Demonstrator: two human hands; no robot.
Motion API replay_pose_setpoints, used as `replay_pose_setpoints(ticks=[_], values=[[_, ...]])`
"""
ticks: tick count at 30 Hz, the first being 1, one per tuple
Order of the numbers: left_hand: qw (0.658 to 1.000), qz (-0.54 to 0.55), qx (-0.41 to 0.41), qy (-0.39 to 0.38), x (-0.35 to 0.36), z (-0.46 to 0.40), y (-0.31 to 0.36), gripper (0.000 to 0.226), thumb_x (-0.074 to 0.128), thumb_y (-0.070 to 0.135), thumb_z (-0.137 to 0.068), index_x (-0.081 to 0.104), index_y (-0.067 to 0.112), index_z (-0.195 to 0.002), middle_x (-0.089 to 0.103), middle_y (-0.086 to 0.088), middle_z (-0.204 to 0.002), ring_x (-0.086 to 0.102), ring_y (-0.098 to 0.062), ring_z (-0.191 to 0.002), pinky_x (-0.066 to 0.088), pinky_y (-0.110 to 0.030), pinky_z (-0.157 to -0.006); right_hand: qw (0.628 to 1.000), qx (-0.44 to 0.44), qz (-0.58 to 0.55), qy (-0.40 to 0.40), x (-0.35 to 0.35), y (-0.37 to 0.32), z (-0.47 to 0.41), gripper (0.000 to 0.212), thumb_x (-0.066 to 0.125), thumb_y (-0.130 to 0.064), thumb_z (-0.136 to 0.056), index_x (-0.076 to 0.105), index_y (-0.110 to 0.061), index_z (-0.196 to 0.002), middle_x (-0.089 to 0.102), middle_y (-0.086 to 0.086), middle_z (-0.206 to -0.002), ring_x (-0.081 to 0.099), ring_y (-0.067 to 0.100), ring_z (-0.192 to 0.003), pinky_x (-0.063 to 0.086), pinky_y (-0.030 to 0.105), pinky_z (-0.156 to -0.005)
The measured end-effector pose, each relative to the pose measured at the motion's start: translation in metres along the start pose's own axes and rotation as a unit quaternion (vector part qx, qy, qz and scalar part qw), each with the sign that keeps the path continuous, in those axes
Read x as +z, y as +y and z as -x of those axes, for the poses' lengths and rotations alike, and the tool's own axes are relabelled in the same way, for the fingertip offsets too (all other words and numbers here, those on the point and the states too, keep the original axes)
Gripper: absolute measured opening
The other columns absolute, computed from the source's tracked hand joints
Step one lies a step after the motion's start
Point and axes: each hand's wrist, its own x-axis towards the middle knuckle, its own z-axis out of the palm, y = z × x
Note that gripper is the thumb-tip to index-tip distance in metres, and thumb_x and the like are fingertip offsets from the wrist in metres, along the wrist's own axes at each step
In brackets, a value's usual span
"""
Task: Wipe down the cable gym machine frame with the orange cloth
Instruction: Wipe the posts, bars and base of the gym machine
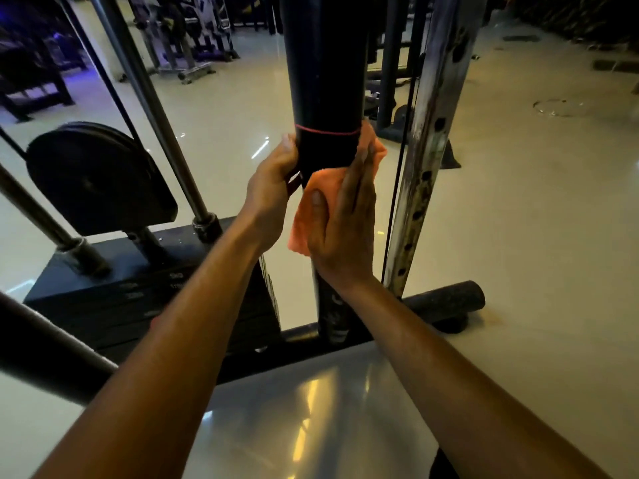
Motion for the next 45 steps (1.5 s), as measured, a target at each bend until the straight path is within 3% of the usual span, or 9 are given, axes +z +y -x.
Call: replay_pose_setpoints(ticks=[6,13,17,23,29,34,39,42,45], values=[[0.999,-0.019,0.028,0.019,0.011,0.001,-0.014,0.05,0.037,0.034,-0.11,0.057,-0.003,-0.137,0.068,-0.01,-0.132,0.062,-0.024,-0.131,0.048,-0.04,-0.113,0.994,0.035,0.012,-0.102,0.002,0.058,0.077,0.086,0.036,-0.061,-0.112,-0.02,-0.031,-0.169,-0.001,0.009,-0.182,0.033,0.035,-0.159,0.043,0.061,-0.121],[0.999,-0.03,0.026,-0.013,0.008,0.008,-0.028,0.037,0.034,0.037,-0.117,0.057,0.021,-0.142,0.066,-0.003,-0.141,0.062,-0.019,-0.132,0.051,-0.039,-0.112,1.0,0.02,-0.012,0.015,0.01,0.023,0.028,0.079,0.04,-0.049,-0.115,0.001,-0.012,-0.173,0.004,0.009,-0.182,0.017,0.024,-0.166,0.033,0.057,-0.129],[0.999,-0.028,-0.005,-0.035,0.0,0.011,-0.041,0.035,0.036,0.042,-0.117,0.055,0.034,-0.146,0.065,0.009,-0.144,0.06,-0.015,-0.135,0.049,-0.039,-0.115,0.999,0.019,0.038,0.019,0.026,0.031,0.057,0.082,0.037,-0.057,-0.114,-0.008,-0.02,-0.171,-0.004,0.008,-0.182,0.015,0.03,-0.167,0.025,0.052,-0.132],[0.998,-0.036,-0.02,-0.041,-0.005,0.018,-0.052,0.044,0.041,0.047,-0.114,0.049,0.031,-0.155,0.061,0.011,-0.149,0.056,-0.016,-0.14,0.045,-0.044,-0.12,0.999,0.01,0.042,-0.001,0.03,0.049,0.079,0.084,0.04,-0.056,-0.113,-0.009,-0.018,-0.17,-0.009,0.011,-0.182,0.017,0.033,-0.166,0.03,0.054,-0.13],[0.998,-0.052,-0.006,-0.045,-0.013,0.014,-0.056,0.051,0.044,0.047,-0.113,0.043,0.029,-0.161,0.059,0.008,-0.153,0.056,-0.015,-0.141,0.052,-0.034,-0.111,1.0,-0.008,0.012,0.003,0.026,0.056,0.067,0.083,0.034,-0.058,-0.113,-0.011,-0.018,-0.17,-0.004,0.011,-0.182,0.013,0.023,-0.167,0.03,0.053,-0.13],[0.999,-0.037,-0.008,-0.036,-0.012,0.014,-0.072,0.048,0.046,0.047,-0.113,0.05,0.027,-0.156,0.063,0.006,-0.148,0.057,-0.016,-0.141,0.045,-0.049,-0.121,0.997,-0.004,0.031,-0.071,0.029,0.097,0.112,0.086,0.031,-0.065,-0.11,-0.026,-0.034,-0.167,-0.011,0.006,-0.182,0.011,0.024,-0.166,0.041,0.065,-0.121],[0.999,-0.019,-0.008,-0.036,-0.005,0.016,-0.082,0.046,0.038,0.047,-0.114,0.052,0.027,-0.154,0.064,0.008,-0.147,0.057,-0.017,-0.141,0.046,-0.046,-0.121,1.0,0.012,-0.006,-0.001,0.033,0.068,0.079,0.083,0.037,-0.056,-0.113,-0.009,-0.016,-0.17,0.0,0.011,-0.181,0.021,0.032,-0.165,0.036,0.065,-0.124],[0.999,-0.021,-0.013,-0.038,-0.007,0.016,-0.093,0.047,0.039,0.045,-0.115,0.05,0.026,-0.156,0.062,0.007,-0.15,0.055,-0.018,-0.143,0.045,-0.047,-0.122,1.0,0.007,0.019,0.006,0.039,0.071,0.083,0.084,0.034,-0.059,-0.112,-0.01,-0.016,-0.169,-0.002,0.013,-0.181,0.02,0.032,-0.165,0.032,0.062,-0.128],[0.998,-0.027,-0.031,-0.043,-0.009,0.021,-0.103,0.049,0.043,0.044,-0.114,0.049,0.022,-0.157,0.061,0.004,-0.151,0.053,-0.019,-0.145,0.041,-0.051,-0.124,0.996,0.016,0.056,-0.065,0.039,0.094,0.123,0.088,0.035,-0.062,-0.11,-0.02,-0.023,-0.167,-0.006,0.013,-0.181,0.022,0.032,-0.163,0.033,0.05,-0.125]])
